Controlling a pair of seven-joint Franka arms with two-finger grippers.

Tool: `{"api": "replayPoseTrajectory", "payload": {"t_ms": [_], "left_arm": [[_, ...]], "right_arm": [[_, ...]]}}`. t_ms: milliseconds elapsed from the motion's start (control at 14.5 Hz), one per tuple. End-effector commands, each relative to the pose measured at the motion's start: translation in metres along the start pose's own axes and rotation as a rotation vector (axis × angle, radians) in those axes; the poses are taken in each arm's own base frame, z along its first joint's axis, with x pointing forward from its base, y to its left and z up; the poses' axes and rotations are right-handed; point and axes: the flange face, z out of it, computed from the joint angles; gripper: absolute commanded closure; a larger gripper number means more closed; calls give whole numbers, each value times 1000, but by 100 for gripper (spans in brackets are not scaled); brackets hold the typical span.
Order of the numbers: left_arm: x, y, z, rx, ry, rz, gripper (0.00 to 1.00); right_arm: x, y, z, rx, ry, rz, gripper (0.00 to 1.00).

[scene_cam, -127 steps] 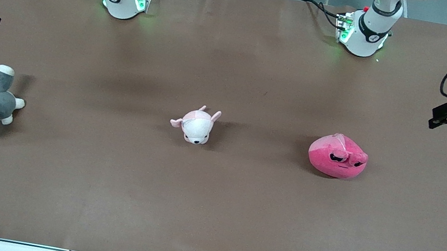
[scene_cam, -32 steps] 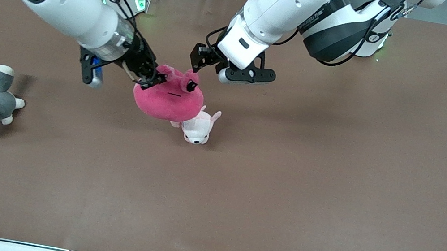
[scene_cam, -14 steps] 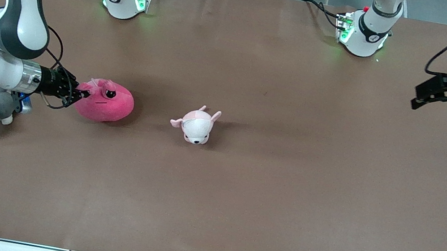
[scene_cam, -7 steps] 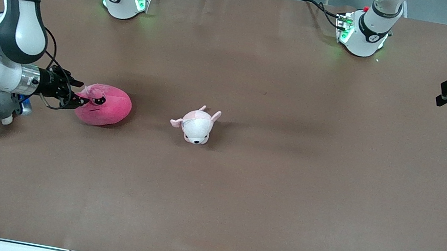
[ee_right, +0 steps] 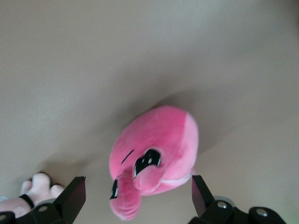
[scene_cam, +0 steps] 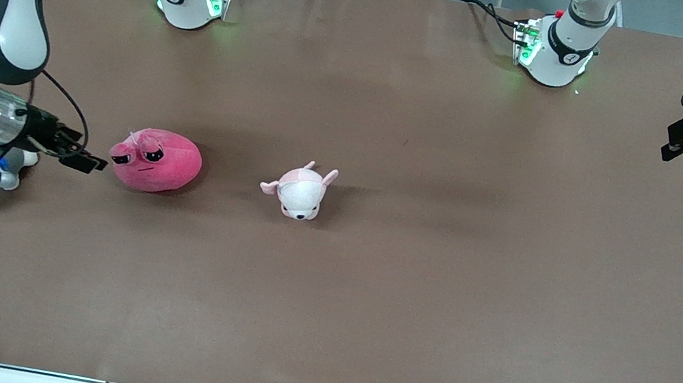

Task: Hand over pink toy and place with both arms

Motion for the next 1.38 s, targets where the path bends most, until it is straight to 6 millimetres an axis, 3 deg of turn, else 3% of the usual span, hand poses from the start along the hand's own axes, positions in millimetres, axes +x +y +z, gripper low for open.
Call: {"api": "replayPoseTrajectory", "payload": {"t_ms": [0, 207, 553, 691, 1037, 1313], "left_arm": [[-3, -2, -6, 1, 25, -3, 0], [-2, -2, -5, 0, 22, 7, 0], [5, -8, 2, -7, 10, 5, 0], [12, -13, -1, -15, 18, 1, 0], [15, -23, 1, -15, 16, -16, 0], [16, -19, 4, -19, 10, -7, 0]], "right_arm": [[7, 1, -38, -82, 91, -240, 0], [12, 2, -71, -205, 160, -460, 0], [8, -1, -118, -210, 186, -456, 0], [14, 15, -131, -203, 195, -422, 0], [19, 26, -137, -195, 205, -407, 0], [-5, 23, -136, -201, 94, -410, 0]]}}
